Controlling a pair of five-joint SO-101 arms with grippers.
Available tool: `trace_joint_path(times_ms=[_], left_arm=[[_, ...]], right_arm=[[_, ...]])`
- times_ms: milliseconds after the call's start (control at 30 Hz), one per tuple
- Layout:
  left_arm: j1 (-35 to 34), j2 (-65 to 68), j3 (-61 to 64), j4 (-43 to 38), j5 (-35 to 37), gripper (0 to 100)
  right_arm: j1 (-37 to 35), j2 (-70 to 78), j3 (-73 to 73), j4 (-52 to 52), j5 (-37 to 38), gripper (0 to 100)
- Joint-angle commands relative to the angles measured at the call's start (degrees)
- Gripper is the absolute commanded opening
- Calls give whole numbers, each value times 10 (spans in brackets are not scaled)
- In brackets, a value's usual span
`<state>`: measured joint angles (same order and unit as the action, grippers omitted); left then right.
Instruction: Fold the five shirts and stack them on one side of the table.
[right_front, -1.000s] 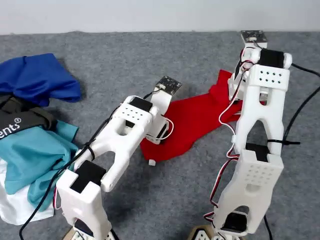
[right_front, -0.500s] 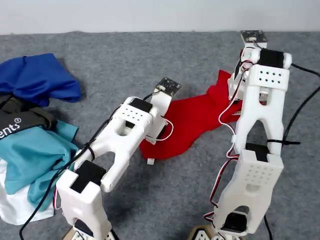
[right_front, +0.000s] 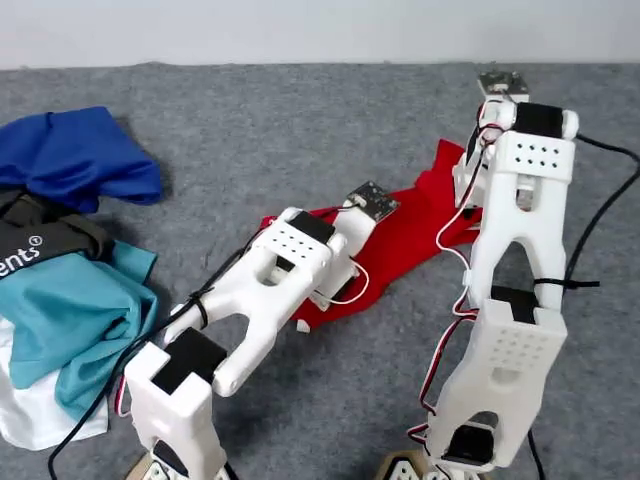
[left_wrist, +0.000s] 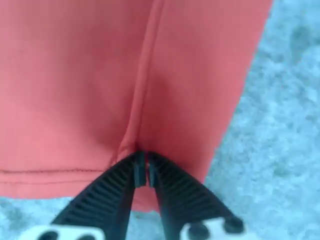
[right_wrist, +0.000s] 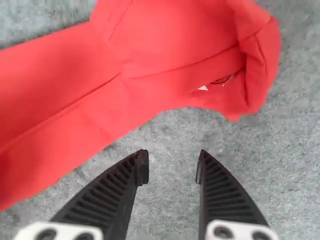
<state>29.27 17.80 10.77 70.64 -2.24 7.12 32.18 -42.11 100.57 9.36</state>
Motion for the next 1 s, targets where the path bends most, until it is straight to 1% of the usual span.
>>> trace_joint_path(times_ms=[0,67,167,233,333,500,700,833,967], left_arm=[[-24,-5,-52,33,-11,20],[-47,-5,-83,63,-11,25],[-70,-5,-107,98,-11,94],[-80,-4,-106,98,-6,151],[-82,-4,-105,99,31,196],[-79,-4,-93,97,33,200],[-77,-4,-22,25,33,199],[-78,-4,-11,4,36,197],[-77,4,-3,-6,36,154]], right_arm=[[-3,-2,-2,21,4,164],[-4,-2,-2,21,4,164],[-4,-2,-2,21,4,164],[-4,-2,-2,21,4,164],[-4,-2,-2,21,4,164],[-4,-2,-2,21,4,164],[-4,-2,-1,21,4,164],[-2,-2,-1,21,4,164],[-1,-2,-1,21,4,164]])
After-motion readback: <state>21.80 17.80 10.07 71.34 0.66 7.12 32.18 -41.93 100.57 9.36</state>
